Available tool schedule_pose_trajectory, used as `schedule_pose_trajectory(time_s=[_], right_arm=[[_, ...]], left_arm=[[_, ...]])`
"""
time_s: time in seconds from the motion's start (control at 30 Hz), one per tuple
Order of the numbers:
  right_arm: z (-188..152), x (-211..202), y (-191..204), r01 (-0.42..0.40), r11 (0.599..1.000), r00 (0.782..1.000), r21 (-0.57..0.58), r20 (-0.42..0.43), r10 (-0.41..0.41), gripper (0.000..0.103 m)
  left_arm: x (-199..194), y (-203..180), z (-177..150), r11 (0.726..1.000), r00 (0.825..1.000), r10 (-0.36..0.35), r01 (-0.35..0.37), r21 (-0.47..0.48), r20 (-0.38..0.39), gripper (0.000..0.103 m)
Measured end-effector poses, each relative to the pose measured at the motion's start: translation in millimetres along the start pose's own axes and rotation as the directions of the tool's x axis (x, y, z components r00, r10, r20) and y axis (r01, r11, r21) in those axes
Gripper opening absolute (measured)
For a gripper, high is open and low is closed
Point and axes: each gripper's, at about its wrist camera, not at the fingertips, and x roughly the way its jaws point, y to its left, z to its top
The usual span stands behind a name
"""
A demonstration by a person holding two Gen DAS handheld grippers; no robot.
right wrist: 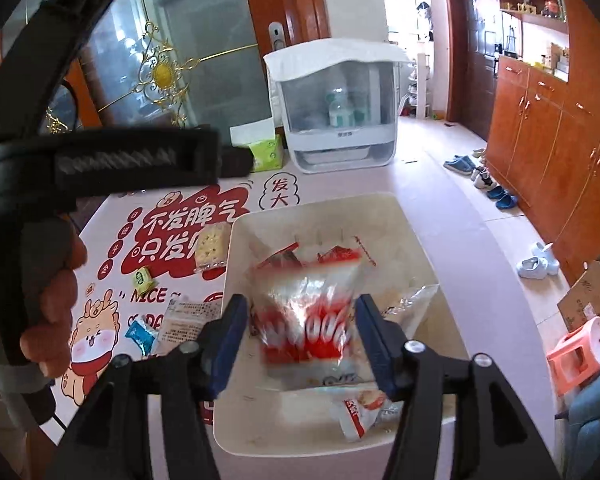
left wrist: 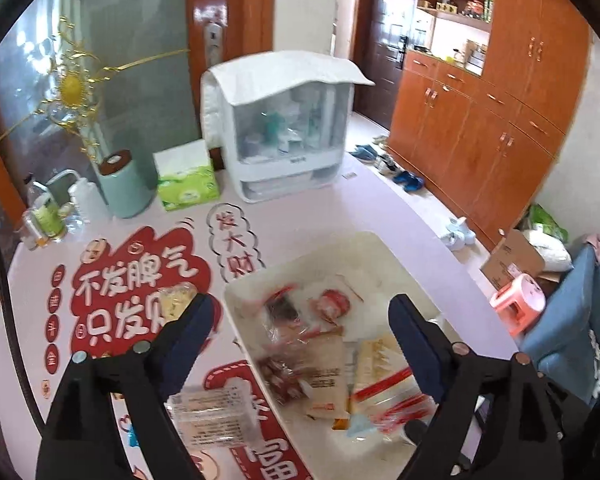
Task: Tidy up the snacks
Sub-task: 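Carry the nut bag and Cookies pack into the white tray, opening both grippers, then move both open grippers back toward the remaining snacks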
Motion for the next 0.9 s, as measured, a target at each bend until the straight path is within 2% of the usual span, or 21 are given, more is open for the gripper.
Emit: schedule_pose_trajectory(time_s=[0.07, 0.23, 0.4, 0.67, 0.9], right_arm=[[-1, 0, -1, -0.013, 1.0, 1.0, 0.001, 0.003, 0.013, 0.065], [3, -1, -1, -0.042, 0.999, 0.999, 0.002, 0.014, 0.042, 0.065], [7, -7, 3, -0.062, 0.998, 0.997, -0.004, 0.039, 0.062, 0.065], [15, -22, 20, -0.093, 0.996, 0.993, -0.018, 0.075, 0.094, 0.065], [24, -36, 47, -0.122, 0.991, 0.985, -0.054, 0.114, 0.128, 0.065]], left_arm=[[-2, 10, 0, 0.999, 1.0, 0.029, -0.028, -0.018, 0.005, 0.089], [-18, 50, -4, 0.99, 0.997, 0.078, -0.076, -0.118, 0.012, 0.089], [-40, 85, -11, 0.975, 0.989, 0.145, -0.14, -0.175, 0.018, 0.089], [-86, 120, -17, 0.954, 0.969, 0.241, -0.228, -0.193, 0.046, 0.09], [-128, 147, -18, 0.936, 0.947, 0.307, -0.284, -0.207, 0.094, 0.095]])
